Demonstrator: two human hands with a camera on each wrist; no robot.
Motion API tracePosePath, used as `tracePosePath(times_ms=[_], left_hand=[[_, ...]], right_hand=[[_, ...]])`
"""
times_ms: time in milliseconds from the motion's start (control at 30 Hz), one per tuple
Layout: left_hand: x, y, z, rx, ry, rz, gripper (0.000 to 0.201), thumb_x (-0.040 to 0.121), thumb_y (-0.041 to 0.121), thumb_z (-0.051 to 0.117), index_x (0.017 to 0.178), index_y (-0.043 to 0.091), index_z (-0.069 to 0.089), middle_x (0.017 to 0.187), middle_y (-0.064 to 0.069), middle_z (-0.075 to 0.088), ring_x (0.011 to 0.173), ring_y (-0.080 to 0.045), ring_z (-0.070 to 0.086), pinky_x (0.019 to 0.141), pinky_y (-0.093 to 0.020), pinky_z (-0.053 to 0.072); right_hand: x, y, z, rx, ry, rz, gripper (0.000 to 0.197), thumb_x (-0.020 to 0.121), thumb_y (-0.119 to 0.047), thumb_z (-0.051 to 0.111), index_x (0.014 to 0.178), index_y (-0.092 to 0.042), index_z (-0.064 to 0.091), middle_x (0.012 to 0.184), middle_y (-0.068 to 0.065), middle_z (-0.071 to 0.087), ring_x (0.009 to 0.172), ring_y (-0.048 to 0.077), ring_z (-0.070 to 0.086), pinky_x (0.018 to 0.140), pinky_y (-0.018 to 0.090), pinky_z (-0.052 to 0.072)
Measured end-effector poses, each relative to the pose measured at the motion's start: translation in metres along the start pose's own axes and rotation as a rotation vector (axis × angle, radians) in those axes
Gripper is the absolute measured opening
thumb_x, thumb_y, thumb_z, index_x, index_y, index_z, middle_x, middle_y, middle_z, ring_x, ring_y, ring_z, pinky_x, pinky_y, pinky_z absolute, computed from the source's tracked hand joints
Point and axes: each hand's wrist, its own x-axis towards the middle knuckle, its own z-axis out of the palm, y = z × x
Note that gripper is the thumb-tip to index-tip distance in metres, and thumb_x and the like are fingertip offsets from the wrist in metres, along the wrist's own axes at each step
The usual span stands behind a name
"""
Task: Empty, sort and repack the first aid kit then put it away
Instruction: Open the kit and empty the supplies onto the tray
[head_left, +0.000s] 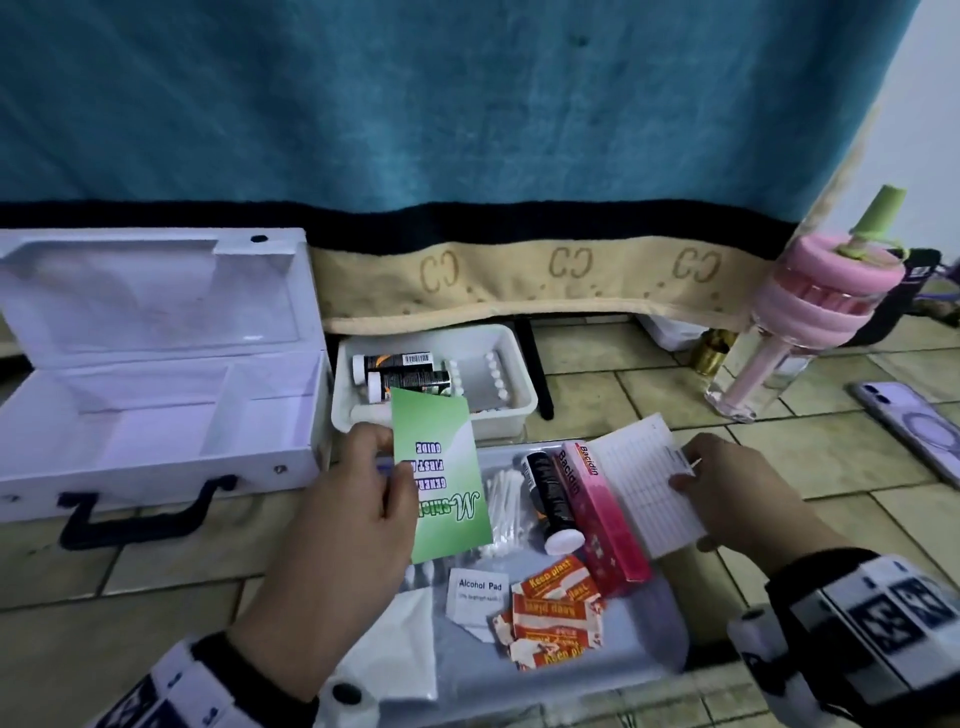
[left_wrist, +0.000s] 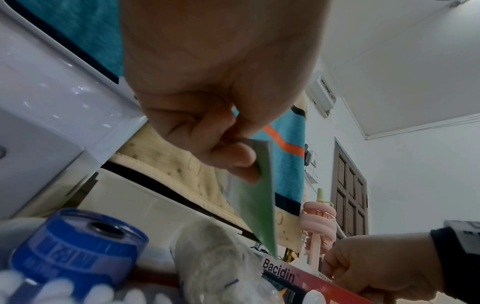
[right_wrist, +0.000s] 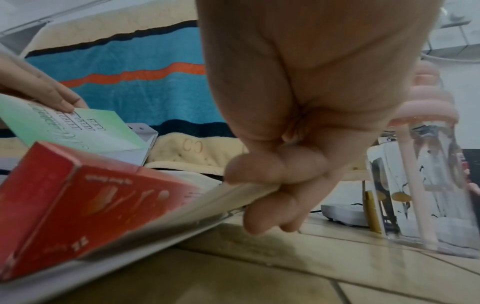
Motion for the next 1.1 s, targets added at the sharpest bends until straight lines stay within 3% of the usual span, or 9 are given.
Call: tracePosePath(times_ms=[100,200,467,567,667,767,900,1000,1100], left_hand=[[-0.002,0.001,0.004,-0.002,-0.02,-0.018,0.006,0.094,0.024,0.045,0.094,0.029,0.042,0.078,0.001,0.071,0.056,-0.02,0.062,0.061,-0.044,0.052],[-0.002,0.005,0.006,-0.009,-0.031,-0.009,0.004,0.095,0.024,0.045,0.095,0.027,0.043,0.079,-0.002,0.07,0.057,-0.019,0.062,0.059,-0.043,0.051],[0.0,0.014,0.013,-0.048,-0.073,0.078,0.007,0.096,0.022,0.045,0.101,0.025,0.041,0.07,0.003,0.07,0.055,-0.015,0.059,0.06,-0.035,0.046],[0.001,0.026,0.018,-0.14,-0.134,0.118,0.011,0.097,0.018,0.044,0.105,0.024,0.038,0.077,0.007,0.069,0.054,-0.001,0.058,0.052,-0.013,0.041],[0.002,0.04,0.028,-0.175,-0.217,0.153,0.014,0.097,0.018,0.043,0.105,0.026,0.035,0.082,0.012,0.067,0.058,0.009,0.057,0.053,-0.007,0.04],[0.005,0.05,0.04,-0.189,-0.291,0.176,0.015,0.097,0.022,0.044,0.108,0.028,0.035,0.096,0.01,0.069,0.061,0.007,0.057,0.054,-0.01,0.039],[0.008,0.049,0.04,-0.156,-0.326,0.193,0.015,0.097,0.024,0.045,0.11,0.028,0.039,0.085,0.006,0.07,0.066,-0.006,0.064,0.061,-0.023,0.048],[0.011,0.036,0.026,-0.125,-0.304,0.121,0.012,0.095,0.026,0.049,0.104,0.031,0.043,0.079,0.004,0.07,0.07,-0.015,0.065,0.066,-0.035,0.053],[0.016,0.019,0.012,-0.081,-0.281,0.046,0.01,0.094,0.03,0.051,0.102,0.032,0.045,0.077,0.006,0.07,0.07,-0.012,0.066,0.064,-0.034,0.053]], right_hand=[[0.002,-0.001,0.003,-0.092,0.016,-0.01,0.022,0.089,-0.015,0.058,0.108,-0.004,0.056,0.092,0.013,0.061,0.082,0.033,0.065,0.065,0.042,0.056],[0.003,-0.001,0.006,-0.224,0.038,-0.021,0.027,0.088,-0.022,0.059,0.112,-0.008,0.057,0.108,0.013,0.065,0.1,0.03,0.06,0.076,0.031,0.046],[0.0,-0.002,0.001,-0.336,0.054,-0.035,0.044,0.088,-0.04,0.058,0.12,-0.01,0.055,0.117,0.011,0.062,0.109,0.028,0.057,0.084,0.031,0.045],[-0.013,-0.007,-0.014,-0.105,0.261,-0.172,0.036,0.09,-0.043,0.053,0.108,-0.014,0.064,0.098,0.004,0.066,0.091,0.021,0.061,0.075,0.029,0.047],[-0.036,-0.029,-0.03,0.366,0.02,-0.264,0.017,0.091,-0.037,0.053,0.087,-0.025,0.064,0.077,-0.008,0.066,0.066,0.006,0.06,0.057,0.017,0.043],[-0.052,-0.043,-0.037,0.681,-0.18,-0.248,0.01,0.09,-0.017,0.059,0.085,-0.012,0.066,0.065,-0.001,0.068,0.052,0.008,0.056,0.046,0.018,0.042],[-0.038,-0.027,-0.041,0.494,0.062,-0.197,0.009,0.087,-0.014,0.064,0.08,-0.007,0.065,0.057,0.002,0.065,0.04,0.016,0.049,0.043,0.023,0.039],[-0.018,-0.008,-0.041,0.214,0.233,-0.142,0.01,0.085,-0.015,0.065,0.087,-0.006,0.069,0.07,0.01,0.065,0.055,0.024,0.053,0.053,0.028,0.038],[-0.007,0.001,-0.027,-0.047,0.184,-0.095,0.013,0.085,-0.018,0.065,0.089,-0.008,0.071,0.086,0.015,0.068,0.077,0.031,0.059,0.058,0.027,0.033]])
